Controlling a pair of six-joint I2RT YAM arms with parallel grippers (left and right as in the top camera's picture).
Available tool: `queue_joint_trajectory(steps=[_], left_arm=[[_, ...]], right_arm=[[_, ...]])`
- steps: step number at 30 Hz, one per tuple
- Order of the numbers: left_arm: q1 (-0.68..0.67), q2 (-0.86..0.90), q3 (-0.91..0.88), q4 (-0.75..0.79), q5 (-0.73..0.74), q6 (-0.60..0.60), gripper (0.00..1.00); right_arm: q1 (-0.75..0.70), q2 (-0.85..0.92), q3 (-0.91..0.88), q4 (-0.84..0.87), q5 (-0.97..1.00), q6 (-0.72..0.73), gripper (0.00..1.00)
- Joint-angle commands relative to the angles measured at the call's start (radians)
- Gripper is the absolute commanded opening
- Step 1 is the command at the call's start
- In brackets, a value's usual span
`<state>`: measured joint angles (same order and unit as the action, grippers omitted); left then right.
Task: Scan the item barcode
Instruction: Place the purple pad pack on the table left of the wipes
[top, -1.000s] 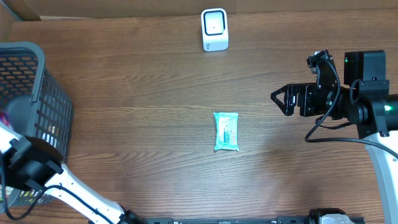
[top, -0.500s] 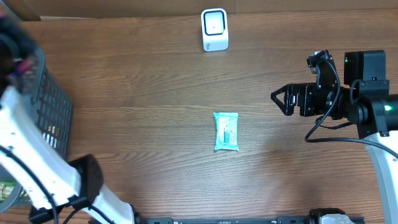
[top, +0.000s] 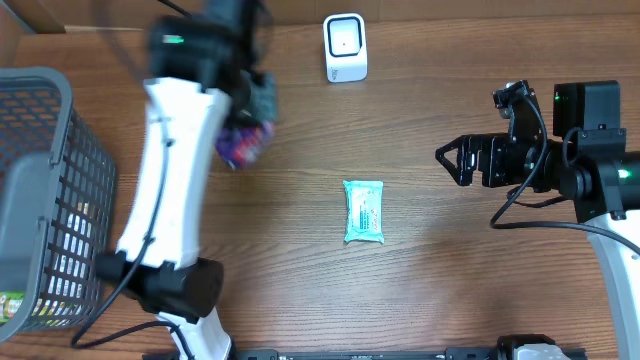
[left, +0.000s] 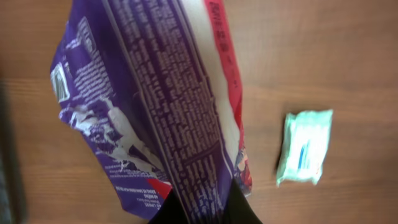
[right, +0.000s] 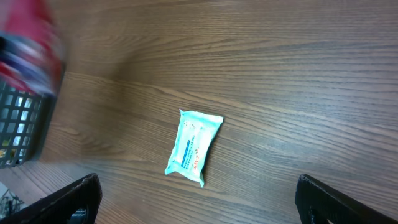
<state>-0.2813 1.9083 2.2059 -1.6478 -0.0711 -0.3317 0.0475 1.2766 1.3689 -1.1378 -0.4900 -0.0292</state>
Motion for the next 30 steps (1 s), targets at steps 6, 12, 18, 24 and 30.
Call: queue_joint_trajectory(steps=[6, 12, 18, 24, 30], left_arm=[[-0.156, -0.001, -0.539, 0.312, -0.005, -0.151, 0.04], [-0.182, -0.001, -0.653, 0.435, 0.018, -0.155, 0.19], [-0.16, -0.006, -0.548, 0.407, 0.008, -0.146, 0.47], [-0.047, -0.037, -0.198, 0.235, 0.007, -0.09, 0.47], [0.183, -0.088, 0.191, 0.024, -0.037, -0.087, 0.47]], right_arm=[[0.004, -0.006, 0.024, 0.006, 0.0, 0.003, 1.0], [0.004, -0.006, 0.024, 0.01, 0.0, 0.003, 1.0], [0.004, -0.006, 0.024, 0.01, 0.0, 0.003, 1.0], [0.004, -0.006, 0.024, 0.009, 0.0, 0.003, 1.0], [0.004, -0.006, 0.024, 0.006, 0.0, 0.003, 1.0]])
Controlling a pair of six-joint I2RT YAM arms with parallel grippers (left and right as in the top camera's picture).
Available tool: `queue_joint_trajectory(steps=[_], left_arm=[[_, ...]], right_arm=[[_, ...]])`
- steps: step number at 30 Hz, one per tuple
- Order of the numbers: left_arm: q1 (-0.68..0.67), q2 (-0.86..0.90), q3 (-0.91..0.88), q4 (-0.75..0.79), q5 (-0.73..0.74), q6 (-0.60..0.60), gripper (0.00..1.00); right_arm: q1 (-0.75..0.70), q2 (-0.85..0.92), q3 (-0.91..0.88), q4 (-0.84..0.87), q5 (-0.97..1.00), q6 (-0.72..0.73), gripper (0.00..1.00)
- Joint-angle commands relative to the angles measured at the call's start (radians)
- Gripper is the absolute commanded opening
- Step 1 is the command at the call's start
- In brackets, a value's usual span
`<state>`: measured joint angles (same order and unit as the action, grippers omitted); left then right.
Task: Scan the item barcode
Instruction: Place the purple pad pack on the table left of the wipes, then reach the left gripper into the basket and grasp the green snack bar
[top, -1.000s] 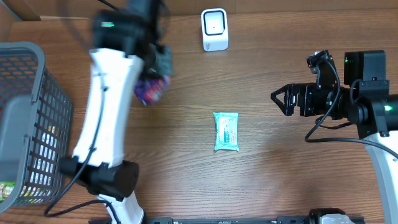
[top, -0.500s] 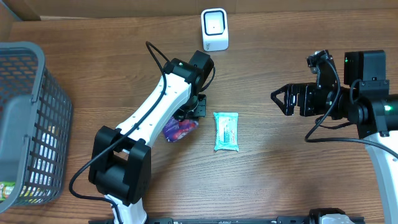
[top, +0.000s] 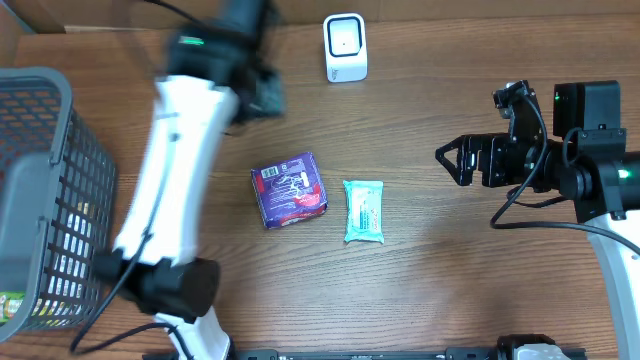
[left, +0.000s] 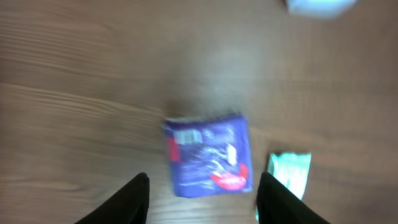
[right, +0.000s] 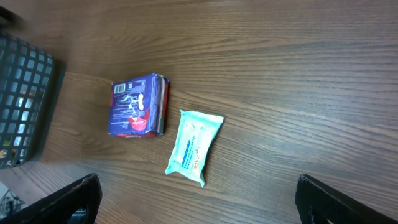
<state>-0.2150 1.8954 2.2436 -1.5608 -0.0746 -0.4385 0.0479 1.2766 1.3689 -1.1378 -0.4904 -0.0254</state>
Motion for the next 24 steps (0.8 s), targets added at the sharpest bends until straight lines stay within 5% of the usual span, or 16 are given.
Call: queue_joint_trajectory(steps=[1, 14, 24], left_arm=[[0.153, -0.084, 0.182, -0.086, -0.041, 0.019, 0.47], [1.027, -0.22, -0.031, -0.092, 0.002, -0.043, 0.58], [1.3, -0.181, -0.419, 0.149, 0.128, -0.069, 0.58]], right_arm=[[0.003, -0.006, 0.024, 0.006, 0.0, 0.0, 1.0], [0.003, -0.006, 0.01, 0.006, 0.0, 0.0, 1.0], [0.003, -0.003, 0.005, -0.002, 0.0, 0.0, 1.0]])
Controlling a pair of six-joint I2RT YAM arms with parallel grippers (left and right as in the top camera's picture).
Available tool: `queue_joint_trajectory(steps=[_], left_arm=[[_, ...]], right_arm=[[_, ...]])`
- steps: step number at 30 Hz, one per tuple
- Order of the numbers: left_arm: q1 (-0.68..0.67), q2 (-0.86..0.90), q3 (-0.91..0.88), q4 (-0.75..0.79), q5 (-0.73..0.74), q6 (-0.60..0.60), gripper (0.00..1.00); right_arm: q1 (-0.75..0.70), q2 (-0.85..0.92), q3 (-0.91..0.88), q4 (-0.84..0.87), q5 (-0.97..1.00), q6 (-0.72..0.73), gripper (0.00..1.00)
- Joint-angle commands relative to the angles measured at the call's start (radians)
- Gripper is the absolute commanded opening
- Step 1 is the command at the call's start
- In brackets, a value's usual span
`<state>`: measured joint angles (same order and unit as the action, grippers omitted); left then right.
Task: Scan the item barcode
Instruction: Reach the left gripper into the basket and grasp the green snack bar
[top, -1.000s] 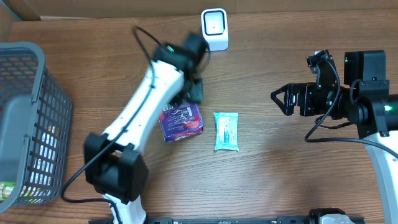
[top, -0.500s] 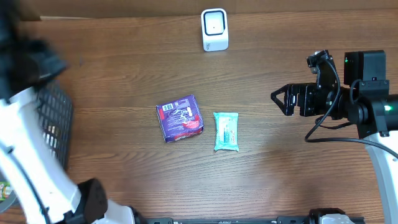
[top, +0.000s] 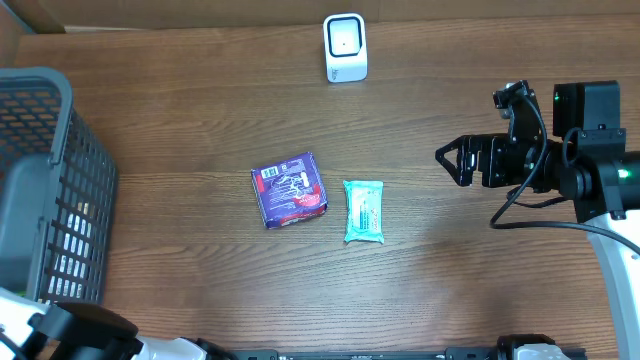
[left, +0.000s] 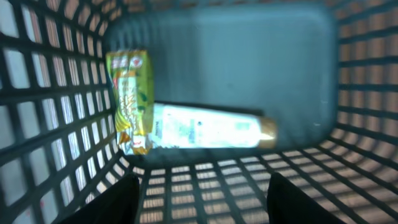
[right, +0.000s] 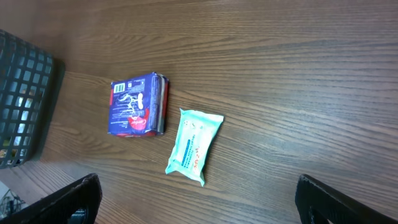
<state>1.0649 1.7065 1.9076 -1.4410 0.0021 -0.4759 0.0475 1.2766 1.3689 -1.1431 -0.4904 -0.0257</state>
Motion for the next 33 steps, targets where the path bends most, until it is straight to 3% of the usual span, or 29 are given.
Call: queue_joint_trajectory(steps=[1, 10, 14, 17, 24, 30, 33], left_arm=[[0.024, 0.011, -0.119, 0.048, 0.05, -0.039, 0.58], [0.028, 0.013, -0.416, 0.264, -0.042, -0.047, 0.6], [0.028, 0.03, -0.499, 0.343, -0.09, -0.061, 0.7], [0.028, 0.056, -0.512, 0.346, -0.148, -0.09, 0.7], [0.029, 0.127, -0.512, 0.327, -0.251, -0.16, 0.67], [0.029, 0.159, -0.513, 0.35, -0.282, -0.168, 0.51], [0.029, 0.186, -0.516, 0.377, -0.283, -0.147, 0.48]], right_arm=[[0.004, -0.003, 0.005, 0.004, 0.0, 0.0, 1.0], [0.004, -0.002, 0.005, 0.004, 0.001, 0.0, 1.0], [0.004, 0.008, 0.005, 0.004, 0.0, 0.0, 1.0], [0.004, 0.02, 0.005, 0.003, 0.0, 0.0, 1.0], [0.004, 0.061, 0.005, -0.016, 0.0, 0.0, 1.0], [0.004, 0.072, 0.005, -0.023, 0.0, 0.0, 1.0], [0.004, 0.072, 0.005, -0.021, 0.0, 0.0, 1.0]])
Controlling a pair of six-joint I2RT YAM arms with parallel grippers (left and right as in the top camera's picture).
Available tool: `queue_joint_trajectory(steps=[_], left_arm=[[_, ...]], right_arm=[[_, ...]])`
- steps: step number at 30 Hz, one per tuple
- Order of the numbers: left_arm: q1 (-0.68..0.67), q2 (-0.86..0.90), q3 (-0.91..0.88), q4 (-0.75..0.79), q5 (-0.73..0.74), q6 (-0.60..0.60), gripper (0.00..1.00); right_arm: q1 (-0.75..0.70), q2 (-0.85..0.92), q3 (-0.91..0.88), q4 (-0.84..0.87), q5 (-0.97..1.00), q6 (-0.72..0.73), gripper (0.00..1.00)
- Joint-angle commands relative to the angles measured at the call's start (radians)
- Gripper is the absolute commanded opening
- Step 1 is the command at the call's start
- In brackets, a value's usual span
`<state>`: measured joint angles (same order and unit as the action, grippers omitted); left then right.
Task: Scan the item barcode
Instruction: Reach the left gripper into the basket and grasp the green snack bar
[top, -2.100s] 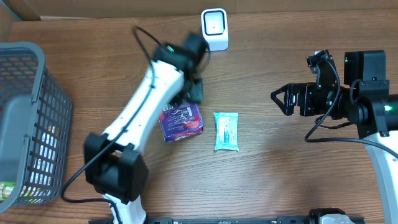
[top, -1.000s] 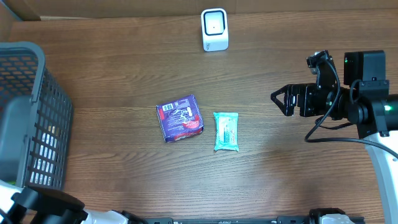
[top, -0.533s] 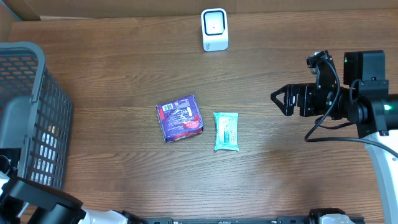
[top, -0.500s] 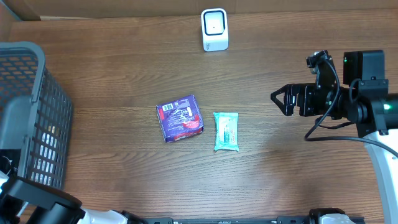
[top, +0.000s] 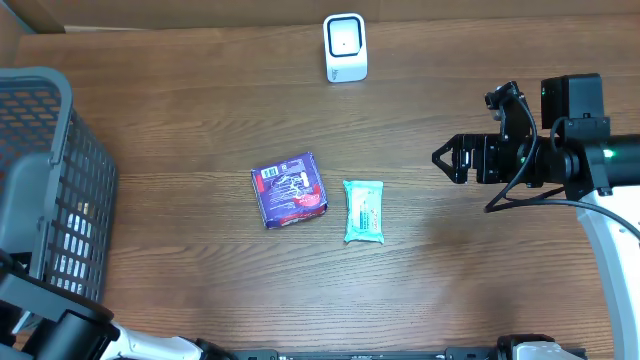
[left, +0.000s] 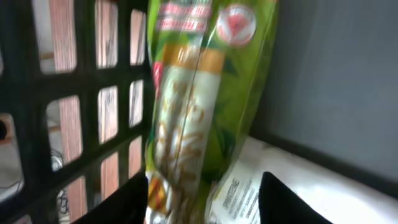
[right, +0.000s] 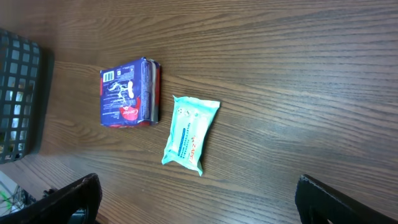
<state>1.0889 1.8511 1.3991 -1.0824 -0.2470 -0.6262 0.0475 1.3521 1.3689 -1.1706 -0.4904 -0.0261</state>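
My left gripper (left: 205, 204) is open and low inside the grey wire basket (top: 88, 200), its fingers (left: 138, 200) on either side of the lower end of a green snack packet (left: 205, 87). Beside the packet lies a white Pantene bottle (left: 245, 190). The white barcode scanner (top: 345, 47) stands at the table's far edge. A purple packet (top: 289, 190) and a teal wipes pack (top: 363, 211) lie side by side mid-table. My right gripper (top: 447, 159) hangs open to their right, holding nothing.
The basket fills the table's left side, and its wall (left: 25, 93) stands close to my left fingers. The left arm's base (top: 60, 335) shows at the bottom left. The right wrist view shows the purple packet (right: 129, 93) and the wipes (right: 189, 134).
My left gripper was well above the basket's contents and is now close down on the green packet, still open. The right gripper has shifted slightly to the left.
My left gripper first held the purple packet in the air near the scanner. Then the packet lay on the table beside the wipes and the gripper was open above it. Then the gripper was over the basket, and now it is down at the green packet.
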Motion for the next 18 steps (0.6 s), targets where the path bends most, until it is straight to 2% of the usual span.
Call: queue_joint_trajectory(steps=[1, 3, 5, 7, 8, 13, 16, 18], left_arm=[[0.005, 0.053, -0.009, 0.021, -0.034, 0.002, 0.48], [0.005, 0.078, -0.012, 0.024, -0.034, 0.003, 0.45], [0.005, 0.108, -0.012, 0.024, -0.034, 0.003, 0.36], [0.005, 0.125, -0.012, 0.021, -0.032, 0.015, 0.08], [0.004, 0.129, -0.012, 0.021, -0.026, 0.021, 0.04], [0.004, 0.127, 0.023, -0.011, 0.004, 0.021, 0.04], [0.002, 0.127, 0.109, -0.068, 0.053, 0.022, 0.04], [-0.008, 0.127, 0.202, -0.11, 0.13, 0.066, 0.04]], right_arm=[[0.004, -0.003, 0.005, 0.006, 0.0, 0.0, 1.0], [0.004, -0.003, 0.005, 0.005, 0.0, 0.0, 1.0], [0.004, -0.003, 0.005, 0.004, 0.0, 0.0, 1.0], [0.004, -0.003, 0.005, 0.003, 0.0, 0.0, 1.0], [0.004, -0.003, 0.005, 0.002, 0.0, 0.0, 1.0], [0.004, -0.003, 0.005, 0.002, 0.0, 0.0, 1.0], [0.004, -0.003, 0.005, 0.002, 0.0, 0.0, 1.0], [0.004, -0.003, 0.005, 0.005, 0.0, 0.0, 1.0]])
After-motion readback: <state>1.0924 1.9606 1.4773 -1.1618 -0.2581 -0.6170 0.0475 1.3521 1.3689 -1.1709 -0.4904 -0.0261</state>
